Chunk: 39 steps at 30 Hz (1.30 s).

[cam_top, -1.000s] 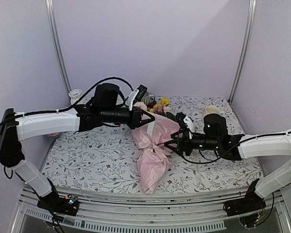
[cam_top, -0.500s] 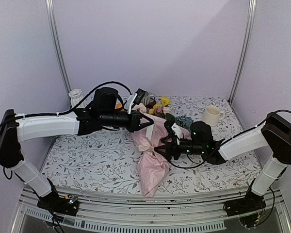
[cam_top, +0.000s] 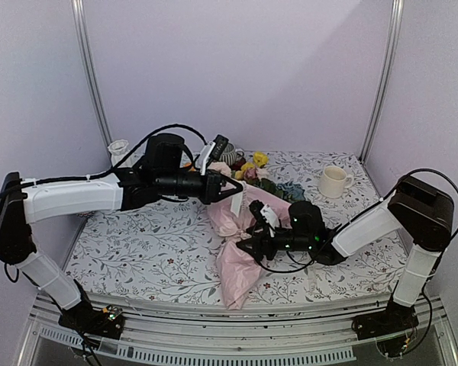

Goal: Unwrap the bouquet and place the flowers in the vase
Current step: Untie the ribbon from the tied bouquet.

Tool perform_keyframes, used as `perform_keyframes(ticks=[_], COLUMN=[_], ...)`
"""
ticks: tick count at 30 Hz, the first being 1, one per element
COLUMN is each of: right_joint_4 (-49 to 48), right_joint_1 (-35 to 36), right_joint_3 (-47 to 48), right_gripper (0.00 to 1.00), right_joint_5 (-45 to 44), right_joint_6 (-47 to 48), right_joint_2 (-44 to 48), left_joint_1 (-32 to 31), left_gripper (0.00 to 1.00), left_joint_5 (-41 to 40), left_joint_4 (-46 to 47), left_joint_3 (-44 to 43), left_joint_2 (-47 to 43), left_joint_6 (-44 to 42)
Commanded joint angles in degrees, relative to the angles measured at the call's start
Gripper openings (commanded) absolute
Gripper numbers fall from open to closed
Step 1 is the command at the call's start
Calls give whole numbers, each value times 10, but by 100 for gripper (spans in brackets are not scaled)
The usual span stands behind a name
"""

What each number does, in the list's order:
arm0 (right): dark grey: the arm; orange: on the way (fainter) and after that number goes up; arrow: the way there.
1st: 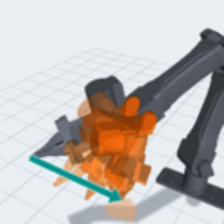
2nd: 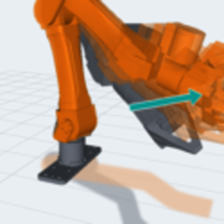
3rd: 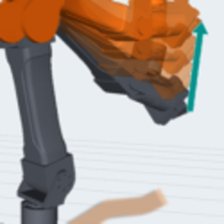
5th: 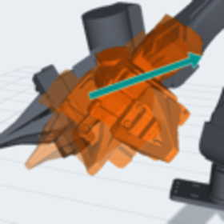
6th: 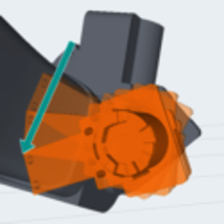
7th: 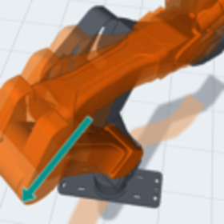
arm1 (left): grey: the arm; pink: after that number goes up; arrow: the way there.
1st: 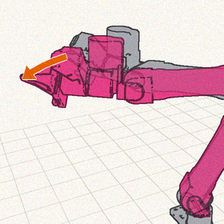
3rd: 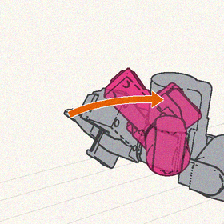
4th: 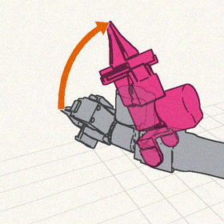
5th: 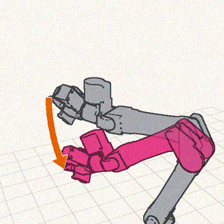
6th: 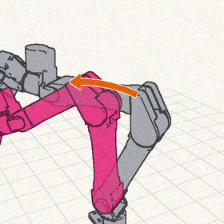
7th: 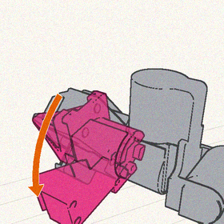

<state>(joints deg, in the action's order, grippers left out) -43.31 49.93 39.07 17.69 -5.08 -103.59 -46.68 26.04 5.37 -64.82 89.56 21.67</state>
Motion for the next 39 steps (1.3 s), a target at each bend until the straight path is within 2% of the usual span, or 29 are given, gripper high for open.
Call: perform_keyframes(ticks=[1, 19, 30, 39], right_joint_4=[-14, -3, 81, 161], right_joint_1=[2, 2, 2, 0], right_joint_3=[8, 1, 8, -72], right_gripper=[66, 65, 68, 66], right_joint_5=[-18, -29, -33, -75], right_joint_6=[-11, -13, -17, -39], right_joint_2=[-13, 7, 122, 232], left_joint_1=[-6, 9, 18, 25], left_gripper=[0, 0, 0, 0], left_joint_5=[7, -39, -80, -114], left_joint_4=[20, -10, -30, -44], left_joint_3=[-22, 12, 78, 106], left_joint_2=[-39, -143, -196, -232], left_joint_6=[-2, -24, -35, -43])
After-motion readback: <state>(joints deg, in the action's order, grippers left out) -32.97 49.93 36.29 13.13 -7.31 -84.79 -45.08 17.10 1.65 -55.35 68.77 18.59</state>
